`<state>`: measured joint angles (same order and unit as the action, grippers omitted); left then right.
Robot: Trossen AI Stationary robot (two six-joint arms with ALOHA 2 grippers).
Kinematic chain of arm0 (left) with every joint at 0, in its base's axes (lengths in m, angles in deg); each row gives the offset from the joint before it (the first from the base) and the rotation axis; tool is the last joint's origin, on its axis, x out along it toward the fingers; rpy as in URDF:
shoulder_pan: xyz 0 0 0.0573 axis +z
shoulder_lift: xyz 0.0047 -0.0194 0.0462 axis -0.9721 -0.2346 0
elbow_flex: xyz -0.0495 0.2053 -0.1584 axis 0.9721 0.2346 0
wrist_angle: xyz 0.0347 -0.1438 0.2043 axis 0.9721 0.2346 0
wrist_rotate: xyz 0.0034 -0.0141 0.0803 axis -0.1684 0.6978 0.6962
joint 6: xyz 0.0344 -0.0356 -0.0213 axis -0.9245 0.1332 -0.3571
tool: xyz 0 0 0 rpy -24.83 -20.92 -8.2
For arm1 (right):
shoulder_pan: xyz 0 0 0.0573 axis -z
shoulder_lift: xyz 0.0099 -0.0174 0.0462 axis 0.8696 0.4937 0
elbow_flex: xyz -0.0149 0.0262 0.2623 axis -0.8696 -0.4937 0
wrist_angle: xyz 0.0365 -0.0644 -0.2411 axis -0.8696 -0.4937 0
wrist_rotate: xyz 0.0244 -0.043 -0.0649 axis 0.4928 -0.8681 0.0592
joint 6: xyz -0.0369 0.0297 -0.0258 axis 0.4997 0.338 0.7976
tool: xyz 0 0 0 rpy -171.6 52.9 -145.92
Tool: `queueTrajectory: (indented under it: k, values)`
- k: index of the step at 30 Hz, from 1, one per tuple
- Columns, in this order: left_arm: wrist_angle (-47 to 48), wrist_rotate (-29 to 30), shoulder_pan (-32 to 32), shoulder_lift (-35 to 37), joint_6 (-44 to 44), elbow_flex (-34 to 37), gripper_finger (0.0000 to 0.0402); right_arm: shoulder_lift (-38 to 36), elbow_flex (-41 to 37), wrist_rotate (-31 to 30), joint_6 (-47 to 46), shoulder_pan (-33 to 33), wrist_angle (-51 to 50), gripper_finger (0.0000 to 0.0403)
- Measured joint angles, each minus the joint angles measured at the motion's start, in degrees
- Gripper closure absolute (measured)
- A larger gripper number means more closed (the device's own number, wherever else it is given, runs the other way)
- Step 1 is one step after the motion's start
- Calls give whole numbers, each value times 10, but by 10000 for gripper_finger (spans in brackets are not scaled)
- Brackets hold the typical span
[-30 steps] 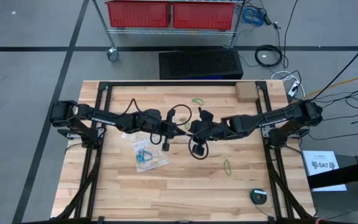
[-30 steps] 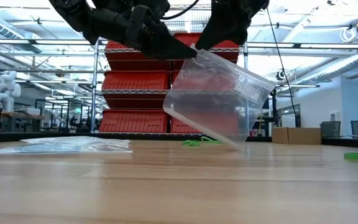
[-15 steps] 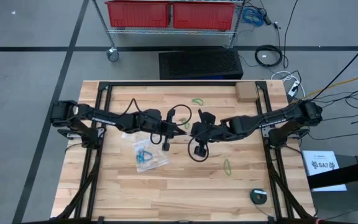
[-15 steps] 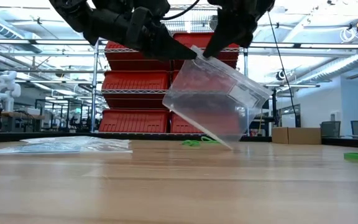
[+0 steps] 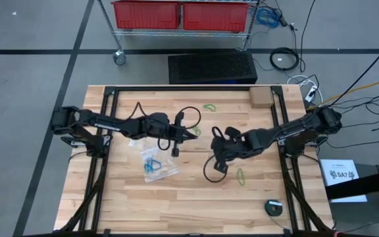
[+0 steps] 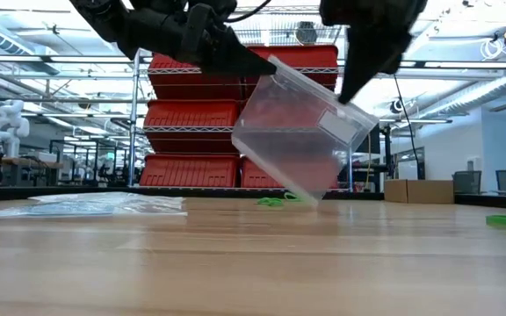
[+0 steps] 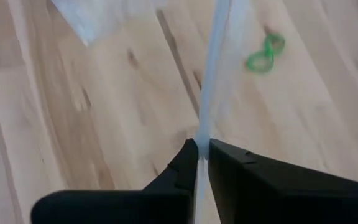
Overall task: Sort rubber bands
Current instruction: Open the middle right transparent zip bag
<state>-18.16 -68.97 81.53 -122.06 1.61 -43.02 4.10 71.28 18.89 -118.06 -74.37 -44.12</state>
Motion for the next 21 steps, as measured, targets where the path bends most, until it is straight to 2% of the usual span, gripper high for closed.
queueTrajectory:
  k: [6,12,15,17,21]
  values:
    - [7,1,2,10,0,0,400,0,0,1,-69,-27,-63,389]
    - [12,1,1,16,0,0,400,0,0,3,-116,-47,-78,387]
    - [26,1,1,16,0,0,400,0,0,15,-123,-59,-73,366]
    - [33,7,3,19,0,0,400,0,-2,31,-137,-68,-84,342]
    - [42,8,3,18,0,0,400,0,-2,26,-146,-77,-75,292]
